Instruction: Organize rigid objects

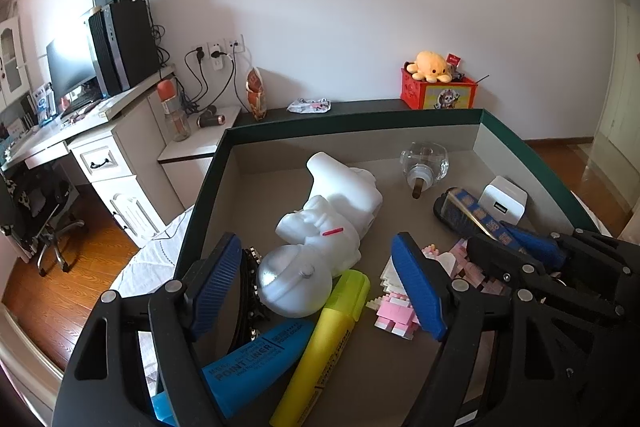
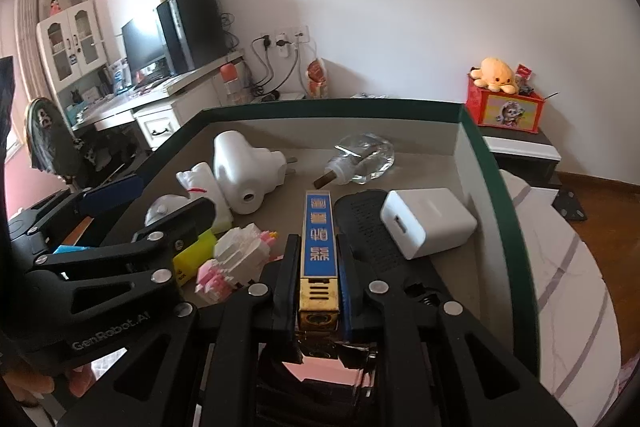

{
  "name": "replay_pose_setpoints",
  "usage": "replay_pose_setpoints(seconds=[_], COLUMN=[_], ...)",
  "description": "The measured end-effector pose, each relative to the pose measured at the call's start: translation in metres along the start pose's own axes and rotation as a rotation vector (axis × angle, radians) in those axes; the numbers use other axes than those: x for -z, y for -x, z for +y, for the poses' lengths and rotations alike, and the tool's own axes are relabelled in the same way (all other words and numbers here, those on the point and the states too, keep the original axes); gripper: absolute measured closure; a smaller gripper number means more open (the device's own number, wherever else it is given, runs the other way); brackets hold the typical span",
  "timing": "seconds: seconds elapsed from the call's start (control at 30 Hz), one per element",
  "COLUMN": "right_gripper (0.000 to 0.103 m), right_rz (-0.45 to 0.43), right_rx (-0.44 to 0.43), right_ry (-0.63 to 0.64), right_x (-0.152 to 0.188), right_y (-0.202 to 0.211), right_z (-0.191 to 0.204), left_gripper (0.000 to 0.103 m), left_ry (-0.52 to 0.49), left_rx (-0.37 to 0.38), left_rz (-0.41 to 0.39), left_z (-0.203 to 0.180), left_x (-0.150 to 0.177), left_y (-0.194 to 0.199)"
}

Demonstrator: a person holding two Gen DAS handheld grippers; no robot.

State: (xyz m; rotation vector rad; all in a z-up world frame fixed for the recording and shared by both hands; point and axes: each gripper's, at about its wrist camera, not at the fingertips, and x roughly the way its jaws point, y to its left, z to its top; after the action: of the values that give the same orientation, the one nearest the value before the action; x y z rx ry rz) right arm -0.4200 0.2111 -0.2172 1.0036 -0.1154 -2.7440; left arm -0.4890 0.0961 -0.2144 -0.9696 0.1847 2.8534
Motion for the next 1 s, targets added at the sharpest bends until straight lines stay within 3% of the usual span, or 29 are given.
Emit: replay_pose_setpoints(seconds=[0.13,0.4,0.47,0.67,0.73,0.77,0.87,1.0], right_gripper=[0.068,0.059,0.05,0.04,0.031,0.018,0.016,0.013], right_rz=[-0.009,-0.012,-0.019,-0.04,-0.051,-0.059,-0.088,-0.108], right_rx=[0.012,0.037,0.053,0.075,0.116,0.151,0.148,0.191], right_ry=[-0.031,-0.025,-0.011,0.026,0.04,0.041,0.024,0.033], right_x=[0.0,-0.002,-0.002,-0.002,-0.003,-0.003,-0.005,-0.006], right_y=[0.002,0.003,0.004,0.011,0.014,0.017,0.026,0.032], right_z=[-0.007,-0.007,-0.005,0.002,0.004,0.004,-0.001,0.0], left_gripper=[0.024,0.024,0.024,0.023,0.023,0.017,0.008,0.006], left_ry=[-0.002,0.002,0.001,0.006,0.01,0.015,0.031,0.021], left_rx=[0.001,-0.013,-0.023,-0.044,-0.061,-0.059,-0.042,-0.067], left_rz=[0.004,0.01,0.008,0.002,-0.004,-0.008,-0.024,-0.039], left_z=[0.0,0.002,0.003,0.007,0.009,0.01,0.013,0.013], left_x=[0.001,0.001,0.0,-0.001,-0.002,-0.002,-0.004,-0.005], left_y=[-0.001,0.0,0.001,0.004,0.005,0.006,0.012,0.016])
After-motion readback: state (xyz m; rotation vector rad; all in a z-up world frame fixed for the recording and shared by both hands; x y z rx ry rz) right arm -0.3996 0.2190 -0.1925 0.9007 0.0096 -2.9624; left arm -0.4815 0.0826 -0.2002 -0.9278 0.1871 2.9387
